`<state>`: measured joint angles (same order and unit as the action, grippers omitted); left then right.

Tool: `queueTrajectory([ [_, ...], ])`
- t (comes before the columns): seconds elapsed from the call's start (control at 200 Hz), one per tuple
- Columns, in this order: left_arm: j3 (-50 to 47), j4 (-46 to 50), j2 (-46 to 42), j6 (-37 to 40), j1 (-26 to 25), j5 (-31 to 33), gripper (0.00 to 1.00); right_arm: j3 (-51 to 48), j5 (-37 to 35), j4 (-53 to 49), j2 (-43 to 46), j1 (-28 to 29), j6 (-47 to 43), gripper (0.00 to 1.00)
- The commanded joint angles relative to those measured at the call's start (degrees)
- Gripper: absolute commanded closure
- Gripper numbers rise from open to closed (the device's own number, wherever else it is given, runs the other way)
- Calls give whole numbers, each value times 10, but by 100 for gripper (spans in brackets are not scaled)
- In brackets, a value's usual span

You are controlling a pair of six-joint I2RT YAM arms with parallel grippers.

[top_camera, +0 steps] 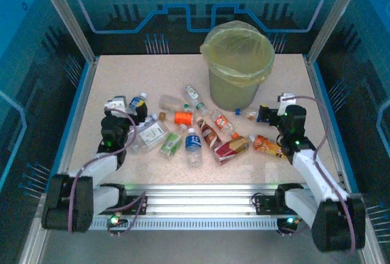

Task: Put the plastic bottles in the bin

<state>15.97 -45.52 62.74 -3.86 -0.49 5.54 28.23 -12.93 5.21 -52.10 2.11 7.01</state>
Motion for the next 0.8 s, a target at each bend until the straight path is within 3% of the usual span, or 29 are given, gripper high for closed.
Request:
queueTrajectory([
  [0.0,22,95,-64,-59,-6,-35,1,21,-70,-178,83,-5,90,0],
  [0.2,79,267,-132,-108,-42,-61,1,64,-58,-372,150,-4,167,0],
  [0.395,123,387,-154,-124,-114,-55,1,115,-48,-534,143,-4,223,0],
  [0.55,144,429,-154,-147,-145,-65,1,130,28,-561,107,-2,260,0],
  [0.795,161,438,-138,-172,-162,-76,1,150,65,-605,42,-1,343,0],
])
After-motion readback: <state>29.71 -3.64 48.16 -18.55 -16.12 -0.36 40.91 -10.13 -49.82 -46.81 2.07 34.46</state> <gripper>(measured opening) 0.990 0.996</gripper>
